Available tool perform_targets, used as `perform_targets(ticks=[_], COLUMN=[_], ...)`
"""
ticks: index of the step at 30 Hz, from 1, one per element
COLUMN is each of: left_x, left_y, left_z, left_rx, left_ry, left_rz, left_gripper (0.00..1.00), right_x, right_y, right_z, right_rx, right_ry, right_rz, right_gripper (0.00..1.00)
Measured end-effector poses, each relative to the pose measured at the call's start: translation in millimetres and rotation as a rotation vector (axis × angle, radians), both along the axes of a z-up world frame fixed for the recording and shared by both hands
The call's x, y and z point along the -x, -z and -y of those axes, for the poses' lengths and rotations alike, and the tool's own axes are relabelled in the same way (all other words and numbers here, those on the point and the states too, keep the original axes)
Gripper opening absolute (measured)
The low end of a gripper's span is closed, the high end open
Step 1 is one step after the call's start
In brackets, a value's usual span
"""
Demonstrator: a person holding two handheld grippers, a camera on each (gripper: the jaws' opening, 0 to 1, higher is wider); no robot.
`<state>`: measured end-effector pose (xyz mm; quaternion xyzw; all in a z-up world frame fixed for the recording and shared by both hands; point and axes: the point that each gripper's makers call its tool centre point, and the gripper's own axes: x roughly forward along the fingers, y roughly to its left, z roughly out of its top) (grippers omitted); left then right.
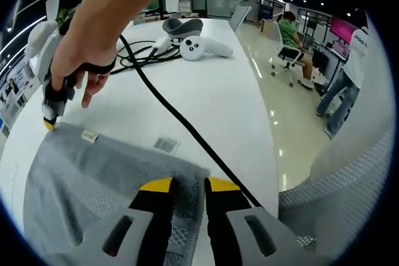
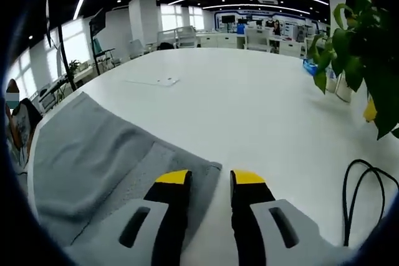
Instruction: Fold the towel on the table until its edges align and the towel forms a compact rectangular stack.
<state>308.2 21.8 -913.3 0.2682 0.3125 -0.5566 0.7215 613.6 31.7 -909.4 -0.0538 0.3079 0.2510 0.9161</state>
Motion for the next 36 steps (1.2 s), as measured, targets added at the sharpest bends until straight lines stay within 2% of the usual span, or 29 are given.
perform_targets(ticks=[7,9,12,16,18,21,27,36], left_x=[-1.9,-4.1,-7.3,-6.8,-6.3,-6.2,-5.1,-8.9], left_y=[0.2,0.2,0.0,0.0,-0.2,-0.8,-1.9,-12.0], left_z=[-0.2,-0.2,0.3,2.5,4.4,8.7,19.9,38.1], left_rx=[-0.004,-0.003,-0.001,-0.003,-0.003,0.012,0.032,0.099], left_ry=[-0.010,-0.026,-0.050,-0.058,-0.062,-0.105,-0.114,-0.150], left_rz=[-0.008,-0.011,-0.020,-0.017,-0.016,-0.046,-0.063,-0.094], left_gripper=[0.17,0.14,0.10,0.08,0.07,0.06,0.05,0.05], right_x=[-4.0,-3.2,-6.3,-3.4,-3.6,-4.3,-4.5,-5.4], right_y=[3.3,5.4,8.8,9.2,9.6,9.5,7.8,-2.8], right_z=[-0.2,-0.9,0.6,2.6,4.7,8.8,23.4,43.9], right_rx=[0.000,0.007,0.018,0.017,0.028,0.045,0.062,0.082], right_ry=[0.006,-0.010,-0.019,-0.041,-0.043,-0.048,-0.043,-0.026], right_rz=[-0.013,-0.023,-0.020,-0.025,-0.026,-0.019,-0.014,0.001], right_gripper=[0.15,0.08,0.08,0.01,0.00,0.00,0.00,0.00])
